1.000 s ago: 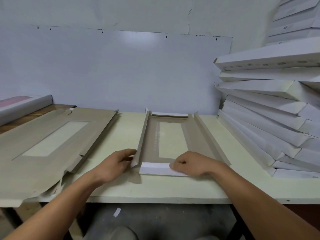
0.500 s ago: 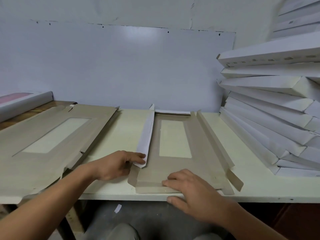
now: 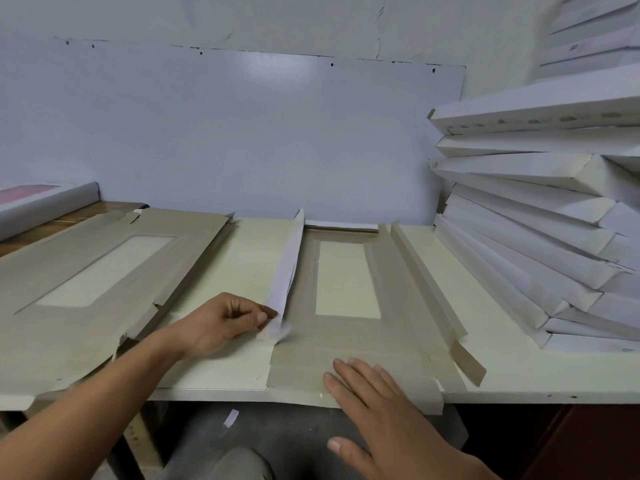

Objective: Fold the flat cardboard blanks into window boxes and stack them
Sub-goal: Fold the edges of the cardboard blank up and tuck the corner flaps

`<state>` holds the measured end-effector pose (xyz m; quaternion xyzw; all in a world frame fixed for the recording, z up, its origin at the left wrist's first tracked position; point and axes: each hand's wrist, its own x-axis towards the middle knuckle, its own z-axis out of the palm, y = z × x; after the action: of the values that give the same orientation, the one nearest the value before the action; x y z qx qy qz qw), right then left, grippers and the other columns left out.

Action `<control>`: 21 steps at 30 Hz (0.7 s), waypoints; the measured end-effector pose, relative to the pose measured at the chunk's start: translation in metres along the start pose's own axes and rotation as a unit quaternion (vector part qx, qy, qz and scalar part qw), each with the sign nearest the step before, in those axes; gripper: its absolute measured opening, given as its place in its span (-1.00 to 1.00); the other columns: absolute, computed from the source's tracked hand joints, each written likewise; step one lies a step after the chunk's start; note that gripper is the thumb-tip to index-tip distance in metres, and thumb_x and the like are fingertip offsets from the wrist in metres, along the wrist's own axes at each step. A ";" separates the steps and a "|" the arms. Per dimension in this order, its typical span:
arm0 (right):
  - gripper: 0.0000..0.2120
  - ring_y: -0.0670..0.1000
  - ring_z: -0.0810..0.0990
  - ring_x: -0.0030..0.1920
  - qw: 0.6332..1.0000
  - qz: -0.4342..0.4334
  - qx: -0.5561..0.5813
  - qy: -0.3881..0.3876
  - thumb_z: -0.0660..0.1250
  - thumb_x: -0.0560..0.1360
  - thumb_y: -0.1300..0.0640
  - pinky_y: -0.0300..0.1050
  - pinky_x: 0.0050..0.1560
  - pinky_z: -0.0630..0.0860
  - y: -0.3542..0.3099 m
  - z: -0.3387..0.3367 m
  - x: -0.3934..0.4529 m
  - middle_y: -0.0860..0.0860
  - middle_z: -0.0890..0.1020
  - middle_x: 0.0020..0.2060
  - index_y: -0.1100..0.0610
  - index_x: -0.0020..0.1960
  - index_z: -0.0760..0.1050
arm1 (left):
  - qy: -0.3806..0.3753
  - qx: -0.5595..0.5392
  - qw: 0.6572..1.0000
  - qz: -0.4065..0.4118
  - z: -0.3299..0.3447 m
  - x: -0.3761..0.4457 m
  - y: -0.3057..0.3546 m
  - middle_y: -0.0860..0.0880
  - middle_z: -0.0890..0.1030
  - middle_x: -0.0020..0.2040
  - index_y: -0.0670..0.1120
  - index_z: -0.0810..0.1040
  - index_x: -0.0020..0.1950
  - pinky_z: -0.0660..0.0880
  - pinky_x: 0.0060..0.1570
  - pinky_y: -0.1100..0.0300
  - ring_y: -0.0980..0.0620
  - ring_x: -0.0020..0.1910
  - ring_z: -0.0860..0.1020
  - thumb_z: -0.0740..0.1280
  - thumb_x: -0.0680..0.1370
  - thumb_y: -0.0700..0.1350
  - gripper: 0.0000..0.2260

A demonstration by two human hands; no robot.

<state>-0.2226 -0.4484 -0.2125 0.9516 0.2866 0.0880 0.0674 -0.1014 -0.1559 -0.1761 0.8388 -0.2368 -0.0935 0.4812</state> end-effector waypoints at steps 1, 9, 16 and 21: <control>-0.37 -0.11 0.56 0.28 1.000 0.008 0.004 0.008 0.09 0.41 -0.40 -0.13 0.17 0.55 -0.001 -0.001 -0.001 -0.13 0.57 0.30 -0.11 0.30 0.58 | 0.038 -0.003 0.999 -0.004 0.002 0.001 0.000 0.13 0.70 -0.02 -0.11 0.66 -0.25 0.37 -0.22 0.49 0.29 -0.21 0.54 0.30 0.61 -0.06 -0.71; -0.75 -0.16 0.65 -0.05 0.900 0.119 0.392 0.147 0.14 0.59 -0.11 -0.04 0.09 0.56 0.056 -0.035 0.005 -0.19 0.69 -0.06 -0.18 0.09 0.59 | -0.001 0.129 0.992 0.013 0.021 -0.002 0.011 0.08 0.60 0.24 -0.10 0.68 0.03 0.40 0.30 0.28 0.32 0.29 0.45 0.20 0.60 -0.35 -0.71; -0.76 0.11 0.59 0.07 0.853 0.462 0.232 0.074 0.26 0.59 -0.03 0.00 0.09 0.51 0.197 -0.029 0.012 0.04 0.63 0.15 0.01 0.19 0.55 | -0.082 0.256 0.963 0.000 0.015 -0.003 0.026 0.13 0.35 0.48 -0.04 0.56 0.34 0.26 0.32 0.46 0.31 0.42 0.29 0.23 0.50 -0.38 -0.54; -0.68 0.02 0.47 -0.57 0.849 0.394 0.340 -0.088 0.24 0.57 -0.15 -0.18 -0.50 0.45 0.182 -0.018 0.037 0.00 0.61 -0.43 -0.10 0.26 0.28 | -0.139 0.252 0.958 -0.011 0.007 -0.003 0.029 0.21 0.26 0.50 0.04 0.50 0.40 0.18 0.28 0.59 0.42 0.43 0.17 0.23 0.50 -0.40 -0.45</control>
<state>-0.0983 -0.5769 -0.1578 0.9517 -0.1076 -0.0801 -0.2762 -0.1154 -0.1720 -0.1551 0.9141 -0.3078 -0.1522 0.2155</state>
